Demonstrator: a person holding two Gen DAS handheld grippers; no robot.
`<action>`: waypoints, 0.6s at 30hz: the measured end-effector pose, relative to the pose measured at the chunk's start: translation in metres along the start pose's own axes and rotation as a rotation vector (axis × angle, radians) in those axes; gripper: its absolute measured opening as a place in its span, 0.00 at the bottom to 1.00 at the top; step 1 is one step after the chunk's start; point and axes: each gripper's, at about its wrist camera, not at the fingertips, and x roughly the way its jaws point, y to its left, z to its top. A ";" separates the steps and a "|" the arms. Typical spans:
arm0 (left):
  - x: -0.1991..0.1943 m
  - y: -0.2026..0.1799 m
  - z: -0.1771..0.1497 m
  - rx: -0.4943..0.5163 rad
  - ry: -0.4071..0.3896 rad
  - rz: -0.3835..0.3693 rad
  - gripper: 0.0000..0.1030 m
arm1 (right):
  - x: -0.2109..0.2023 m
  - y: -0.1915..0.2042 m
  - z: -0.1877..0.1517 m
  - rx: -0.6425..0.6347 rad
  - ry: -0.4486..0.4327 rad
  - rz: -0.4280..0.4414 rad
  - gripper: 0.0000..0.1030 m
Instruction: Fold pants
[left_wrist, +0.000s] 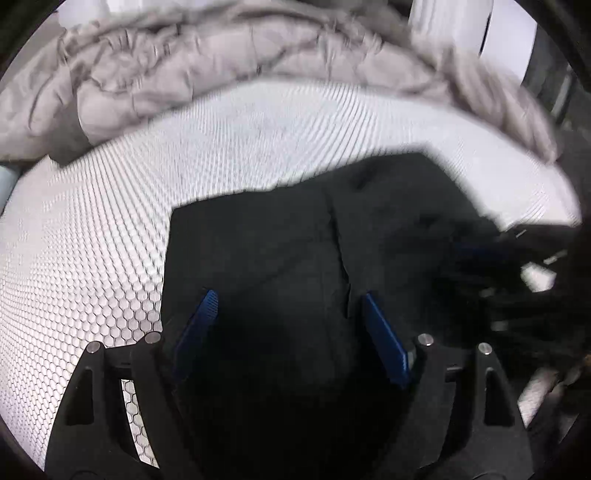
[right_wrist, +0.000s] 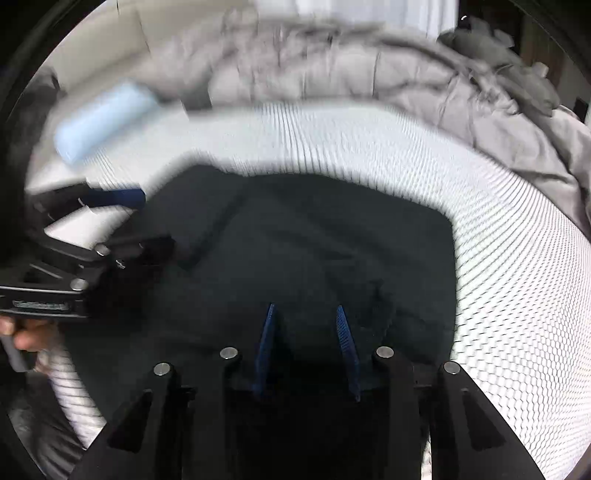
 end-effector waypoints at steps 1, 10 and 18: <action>-0.001 -0.003 0.000 0.026 -0.013 0.011 0.79 | 0.003 0.003 -0.002 -0.019 0.008 -0.014 0.33; -0.019 -0.016 -0.024 0.054 -0.078 0.070 0.80 | -0.043 -0.010 -0.031 -0.018 -0.080 -0.048 0.37; -0.009 -0.009 -0.023 0.046 -0.074 0.044 0.83 | -0.042 -0.034 -0.023 0.163 -0.164 -0.074 0.38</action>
